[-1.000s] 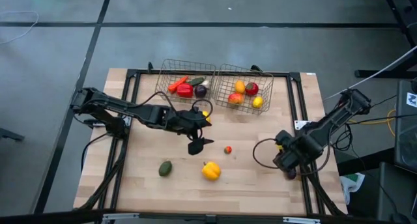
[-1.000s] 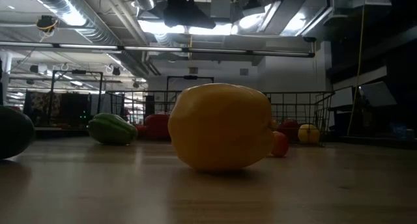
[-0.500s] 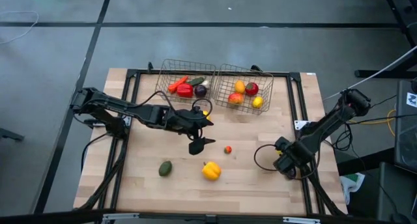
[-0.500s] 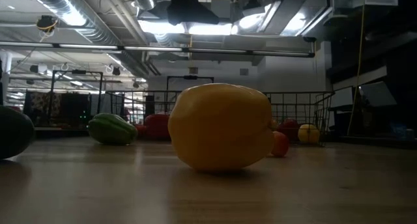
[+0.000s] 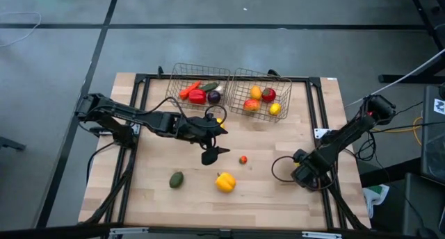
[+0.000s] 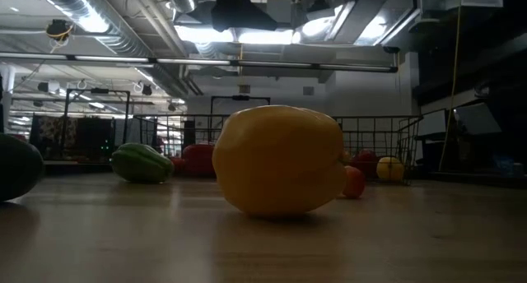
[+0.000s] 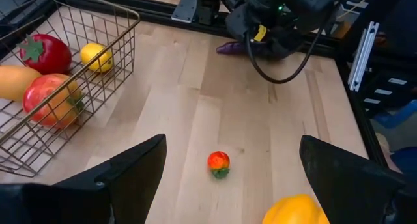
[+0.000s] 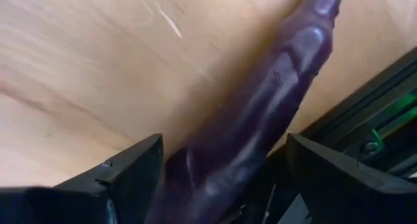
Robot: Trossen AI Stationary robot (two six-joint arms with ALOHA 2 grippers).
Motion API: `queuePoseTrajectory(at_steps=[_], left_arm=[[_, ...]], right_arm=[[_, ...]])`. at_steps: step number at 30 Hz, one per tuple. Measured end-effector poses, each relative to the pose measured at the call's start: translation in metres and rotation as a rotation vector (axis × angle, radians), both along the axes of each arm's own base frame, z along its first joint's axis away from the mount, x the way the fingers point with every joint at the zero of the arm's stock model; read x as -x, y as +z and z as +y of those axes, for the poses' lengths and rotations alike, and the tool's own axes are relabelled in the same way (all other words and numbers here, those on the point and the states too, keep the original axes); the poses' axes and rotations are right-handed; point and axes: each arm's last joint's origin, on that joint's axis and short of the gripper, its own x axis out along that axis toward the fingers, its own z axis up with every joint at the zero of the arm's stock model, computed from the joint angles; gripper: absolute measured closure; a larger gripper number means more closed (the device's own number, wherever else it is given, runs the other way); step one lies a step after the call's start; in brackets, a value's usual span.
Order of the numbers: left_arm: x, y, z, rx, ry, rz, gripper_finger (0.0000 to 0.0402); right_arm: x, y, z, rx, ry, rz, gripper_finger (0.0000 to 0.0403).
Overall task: Sort produce into baskets
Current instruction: Put the purple eggplant into the left golden wire basket
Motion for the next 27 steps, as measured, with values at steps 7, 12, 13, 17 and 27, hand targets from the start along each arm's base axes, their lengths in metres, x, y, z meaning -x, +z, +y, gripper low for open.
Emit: queuePoseTrajectory(at_steps=[7,12,13,17,27], left_arm=[[0.0,0.0,0.0,0.0,0.0,0.0,0.0054],[0.0,0.0,0.0,0.0,0.0,0.0,0.0054],[0.0,0.0,0.0,0.0,0.0,0.0,0.0054],[0.0,0.0,0.0,-0.003,-0.002,0.0,0.0054],[0.0,0.0,0.0,-0.002,-0.001,-0.004,0.0054]], right_arm=[[0.0,-0.005,0.001,-0.03,-0.001,-0.015,0.0145],[-0.003,-0.006,0.003,-0.053,0.0,-0.049,0.0202],[-0.004,-0.006,0.003,-0.057,0.001,-0.063,0.0212],[-0.01,-0.006,0.007,-0.075,0.0,-0.148,0.0241],[-0.028,-0.003,0.016,-0.076,-0.021,-0.413,0.0244]])
